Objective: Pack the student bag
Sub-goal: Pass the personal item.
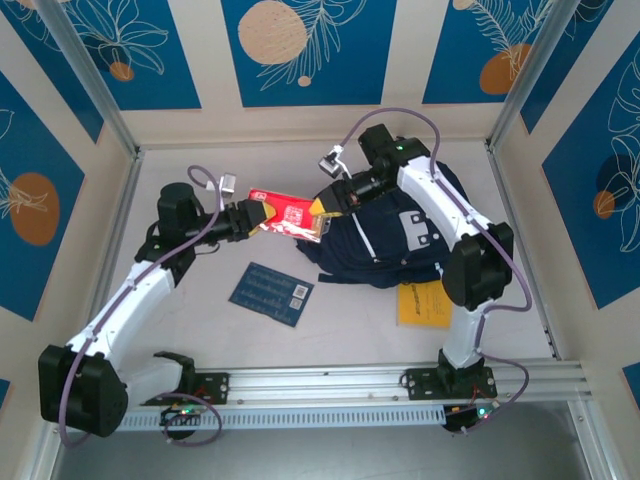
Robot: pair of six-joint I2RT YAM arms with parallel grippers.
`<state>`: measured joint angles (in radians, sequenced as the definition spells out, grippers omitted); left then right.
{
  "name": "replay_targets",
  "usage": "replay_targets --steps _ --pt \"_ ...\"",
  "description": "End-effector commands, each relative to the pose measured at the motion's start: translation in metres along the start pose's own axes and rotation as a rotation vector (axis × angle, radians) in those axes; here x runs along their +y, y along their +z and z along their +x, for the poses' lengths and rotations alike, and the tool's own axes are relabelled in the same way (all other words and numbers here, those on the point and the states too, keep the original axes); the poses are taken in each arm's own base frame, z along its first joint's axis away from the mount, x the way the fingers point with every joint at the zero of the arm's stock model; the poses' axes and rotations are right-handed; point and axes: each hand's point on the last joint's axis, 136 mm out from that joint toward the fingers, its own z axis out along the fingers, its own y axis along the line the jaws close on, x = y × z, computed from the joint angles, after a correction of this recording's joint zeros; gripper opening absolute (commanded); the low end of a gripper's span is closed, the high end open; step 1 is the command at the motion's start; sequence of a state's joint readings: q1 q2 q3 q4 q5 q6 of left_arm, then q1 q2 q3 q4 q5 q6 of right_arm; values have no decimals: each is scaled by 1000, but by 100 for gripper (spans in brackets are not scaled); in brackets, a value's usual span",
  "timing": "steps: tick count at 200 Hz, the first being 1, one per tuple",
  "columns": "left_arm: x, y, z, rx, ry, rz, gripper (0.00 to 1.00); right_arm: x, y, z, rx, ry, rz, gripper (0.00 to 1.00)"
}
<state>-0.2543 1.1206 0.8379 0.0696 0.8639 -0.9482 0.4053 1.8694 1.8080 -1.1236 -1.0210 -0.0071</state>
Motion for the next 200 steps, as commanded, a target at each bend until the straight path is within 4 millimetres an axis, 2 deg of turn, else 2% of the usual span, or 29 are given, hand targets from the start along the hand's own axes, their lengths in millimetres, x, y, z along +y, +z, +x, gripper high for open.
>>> replay_targets --steps 1,11,28,56,151,200 --pt "-10 -3 10 26 30 41 44 7 -9 10 -13 -17 14 0" --pt "-8 -3 12 28 21 40 45 8 -11 12 -16 -21 18 0" --pt "-3 -3 14 26 -3 30 56 7 -13 15 -20 -23 22 0" --pt "-6 -4 13 12 -11 50 59 5 -12 24 -18 -16 29 0" --pt "-31 -6 22 38 53 182 27 8 -12 31 -21 -17 10 0" --pt "-38 -4 27 60 77 206 24 5 -9 40 -13 -19 22 0"
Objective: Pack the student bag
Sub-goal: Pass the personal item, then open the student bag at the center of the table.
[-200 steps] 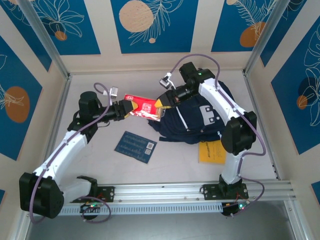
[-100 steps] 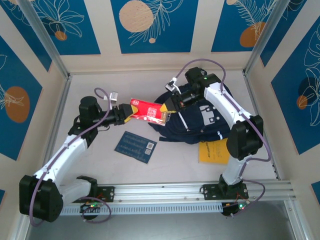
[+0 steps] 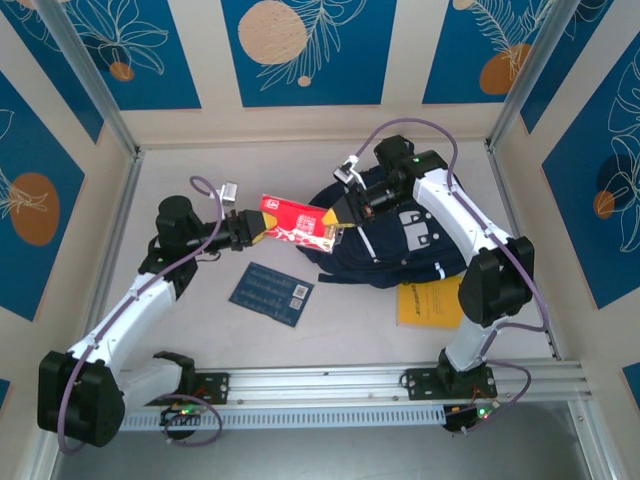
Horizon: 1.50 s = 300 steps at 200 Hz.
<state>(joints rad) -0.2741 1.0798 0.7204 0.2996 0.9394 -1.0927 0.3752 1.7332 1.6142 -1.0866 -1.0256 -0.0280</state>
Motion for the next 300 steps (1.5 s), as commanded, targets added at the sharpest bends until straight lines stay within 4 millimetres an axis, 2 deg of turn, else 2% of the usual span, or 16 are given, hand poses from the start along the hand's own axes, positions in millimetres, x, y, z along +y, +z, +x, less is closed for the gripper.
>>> replay_targets --steps 1,14,31,35,48,61,90,124,133,161,169,203,224,247,273,300 --pt "-25 0 9 34 95 80 24 4 2 9 10 -26 17 0" --pt "-27 1 9 36 98 82 17 0 5 12 20 -34 50 0" --pt "-26 0 9 29 100 77 0 -6 5 13 24 -49 115 0" --pt "-25 0 9 27 99 73 0 -8 5 13 22 -54 132 0" --pt "-24 -1 9 20 99 61 0 -16 0 11 7 -62 215 19" --pt "-24 -3 9 10 103 50 0 -18 -6 9 -11 -75 270 28" --pt "-11 -10 5 -57 108 -55 0 -37 -27 -2 -97 -103 503 33" --pt "10 -26 -4 -140 133 -260 0 -85 -79 -11 -266 -9 912 36" --pt "12 -28 -5 -149 146 -284 0 -96 -86 -9 -283 -7 995 37" --pt "23 -28 -8 -153 131 -331 0 -115 -95 -12 -402 -159 1298 82" --pt "28 -31 -9 -160 123 -369 0 -119 -94 -13 -434 -188 1328 88" --pt "51 -47 -16 -186 121 -556 0 -141 -76 -18 -462 -125 1253 90" --pt "68 -60 -20 -199 108 -691 0 -163 -59 -24 -393 -104 1258 91" --pt "75 -65 -22 -203 114 -740 0 -190 -50 -32 -317 -56 1304 91" --pt "79 -67 -22 -202 114 -759 0 -219 -55 -35 -228 -17 1445 90" --pt "79 -68 -23 -202 123 -769 0 -233 -59 -36 -178 -50 1543 84"
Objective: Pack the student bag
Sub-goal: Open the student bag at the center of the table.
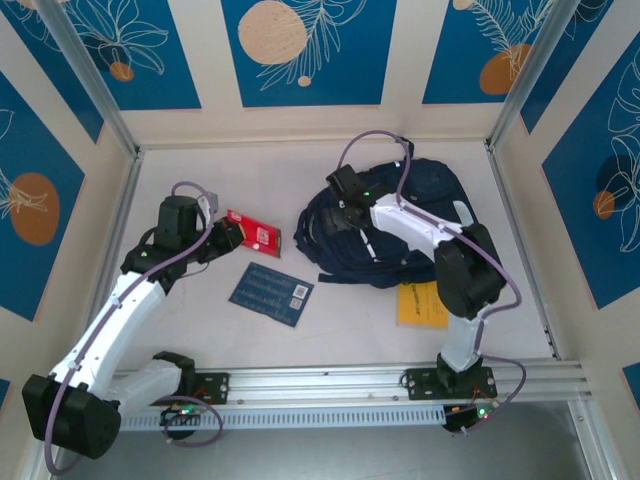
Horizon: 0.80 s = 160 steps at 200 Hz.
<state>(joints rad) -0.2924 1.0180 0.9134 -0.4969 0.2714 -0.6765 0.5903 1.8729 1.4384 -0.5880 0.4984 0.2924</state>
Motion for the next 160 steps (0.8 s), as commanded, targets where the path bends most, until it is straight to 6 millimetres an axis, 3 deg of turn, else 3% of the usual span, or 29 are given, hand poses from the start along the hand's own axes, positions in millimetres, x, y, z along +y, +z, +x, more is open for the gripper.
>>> replay_targets --steps 1,28,57,74,84,100,114,141,160 --pt "-4 -7 -9 -31 42 -17 0 -14 -1 -1 7 -53 125 83" --pt "-5 -6 -11 -31 42 -16 0 -11 7 7 21 -108 162 64" --pt "-5 -3 -12 -28 33 -15 0 -12 12 14 44 -151 194 31" --pt "-6 -4 -13 -30 31 -14 0 -8 -1 7 10 -169 152 8" --pt "-7 -4 -13 -30 30 -11 0 -5 -13 1 -17 -176 101 0" --pt "-10 -5 -15 -34 30 -6 0 -4 -38 -9 -62 -154 -12 0" --pt "-13 -6 -17 -36 24 7 0 4 -65 -12 -73 -118 -225 0" --pt "-26 -4 -18 -25 4 74 0 0 -126 -20 -112 13 -616 0" --pt "-38 1 -19 -11 -15 139 0 -9 -161 -22 -162 50 -789 0"
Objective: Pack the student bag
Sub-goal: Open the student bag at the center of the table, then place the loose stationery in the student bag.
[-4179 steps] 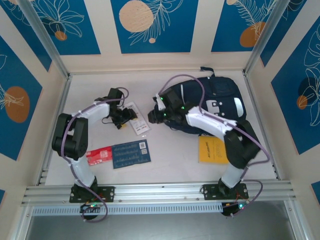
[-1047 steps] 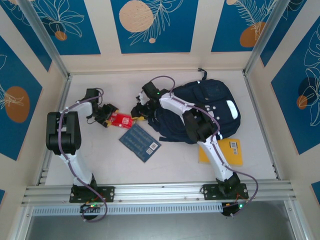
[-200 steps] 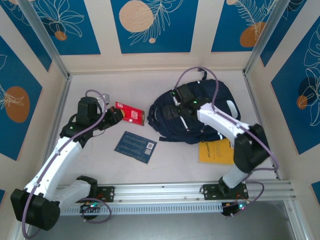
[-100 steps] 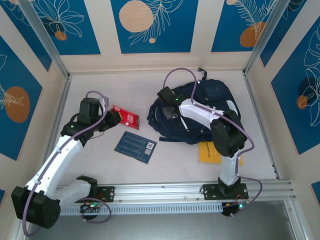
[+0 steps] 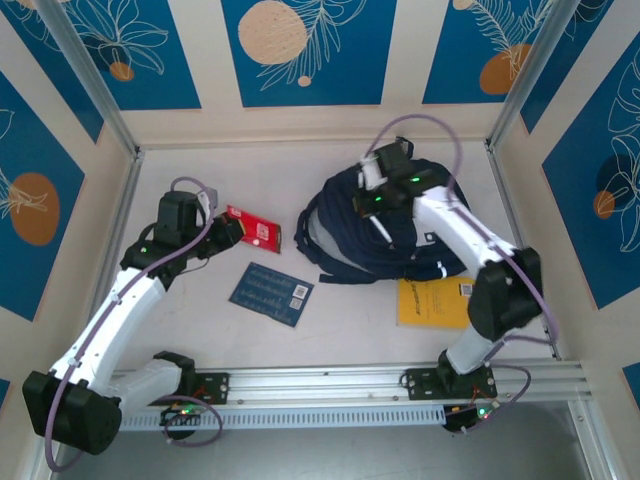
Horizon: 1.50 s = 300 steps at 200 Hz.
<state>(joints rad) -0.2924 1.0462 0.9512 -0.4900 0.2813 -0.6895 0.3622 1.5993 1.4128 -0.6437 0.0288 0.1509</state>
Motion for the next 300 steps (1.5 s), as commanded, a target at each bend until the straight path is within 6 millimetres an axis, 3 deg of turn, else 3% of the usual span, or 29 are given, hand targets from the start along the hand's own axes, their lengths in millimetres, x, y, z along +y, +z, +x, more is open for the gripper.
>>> replay_targets --steps 1,36,73,105,140,193,227,255,263,280,300 --pt "-30 1 -9 -3 -8 125 0 49 -54 1 -35 14 -424 0" --pt "-51 8 -15 4 -49 234 0 52 -105 -11 -105 113 -741 0" --pt "-79 33 -13 19 -79 324 0 40 -133 -22 -190 159 -880 0" --pt "-109 67 6 75 -121 388 0 29 -139 -28 -217 196 -888 0" --pt "-127 99 21 84 -175 403 0 23 -145 -33 -236 217 -905 0" --pt "-153 156 14 38 -285 454 0 22 -145 -36 -247 226 -925 0" --pt "-195 198 22 68 -324 581 0 22 -143 -37 -248 232 -926 0" --pt "-224 233 47 119 -327 633 0 19 -138 -40 -250 245 -923 0" --pt "-233 245 60 165 -310 630 7 18 -137 -40 -251 249 -918 0" --pt "-244 268 82 256 -270 609 41 15 -136 -42 -259 258 -903 0" --pt "-243 281 91 298 -233 578 62 11 -133 -42 -264 271 -889 0"
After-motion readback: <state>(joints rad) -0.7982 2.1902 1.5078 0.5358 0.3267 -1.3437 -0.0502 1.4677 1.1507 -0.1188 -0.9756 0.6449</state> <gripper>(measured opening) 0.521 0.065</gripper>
